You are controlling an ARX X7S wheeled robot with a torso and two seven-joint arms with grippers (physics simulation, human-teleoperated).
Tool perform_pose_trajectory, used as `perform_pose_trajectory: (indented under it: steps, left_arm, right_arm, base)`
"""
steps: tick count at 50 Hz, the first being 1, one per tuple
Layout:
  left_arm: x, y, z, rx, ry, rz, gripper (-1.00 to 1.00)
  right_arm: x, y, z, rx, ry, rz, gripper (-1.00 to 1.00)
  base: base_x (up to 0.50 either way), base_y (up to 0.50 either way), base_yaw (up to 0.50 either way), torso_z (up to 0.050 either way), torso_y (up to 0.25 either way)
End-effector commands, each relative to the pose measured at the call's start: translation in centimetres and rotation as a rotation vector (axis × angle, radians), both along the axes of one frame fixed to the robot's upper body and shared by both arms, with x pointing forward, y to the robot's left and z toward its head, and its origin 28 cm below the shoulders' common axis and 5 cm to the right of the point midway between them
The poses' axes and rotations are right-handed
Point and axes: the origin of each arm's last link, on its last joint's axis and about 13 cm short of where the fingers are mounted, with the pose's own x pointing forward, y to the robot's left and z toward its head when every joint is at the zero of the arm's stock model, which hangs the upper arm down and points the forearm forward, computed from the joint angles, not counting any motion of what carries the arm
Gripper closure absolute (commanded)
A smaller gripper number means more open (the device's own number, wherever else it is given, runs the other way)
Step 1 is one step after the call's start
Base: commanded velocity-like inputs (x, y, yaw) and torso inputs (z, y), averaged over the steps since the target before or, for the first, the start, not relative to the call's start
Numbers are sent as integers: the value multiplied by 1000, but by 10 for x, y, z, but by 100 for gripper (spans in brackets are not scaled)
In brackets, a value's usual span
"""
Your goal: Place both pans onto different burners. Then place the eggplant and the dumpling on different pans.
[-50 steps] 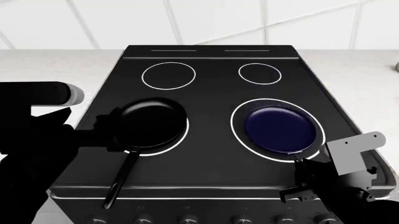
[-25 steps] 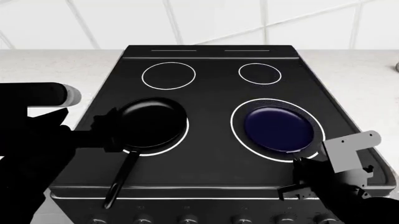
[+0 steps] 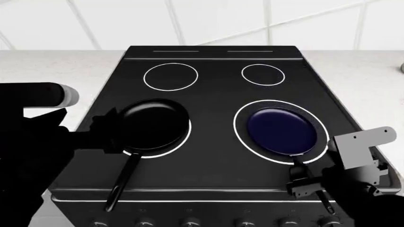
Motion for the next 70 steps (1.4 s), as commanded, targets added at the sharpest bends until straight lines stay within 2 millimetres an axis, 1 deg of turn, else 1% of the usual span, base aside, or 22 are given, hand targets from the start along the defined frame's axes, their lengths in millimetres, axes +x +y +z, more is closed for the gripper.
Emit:
perform_pose_trajectory:
  steps: [1, 13, 21, 52, 70]
  left_arm:
    - [-1, 0, 3, -1, -9, -1, -100]
    - [-3, -4, 9, 14, -39, -19, -100]
    - [-5, -4, 14, 29, -67, -23, -100]
    - [-5, -6, 14, 35, -70, -36, -100]
    - [-3, -7, 15, 23, -81, -71, -100]
  right_arm:
    - [-5, 0, 14, 3, -62, 3, -100]
    - [-11, 1, 47, 67, -276, -55, -100]
    - [-15, 0, 58, 94, -348, -73, -100]
    - [-15, -1, 57, 118, -336, -68, -100]
    - [-10, 1, 60, 117, -342, -68, -100]
  base:
    - [0, 0, 0, 0, 0]
    - [0, 0, 0, 0, 1]
    - [0, 0, 0, 0, 0]
    - [0, -498, 0, 0, 0]
    - [0, -500, 0, 0, 0]
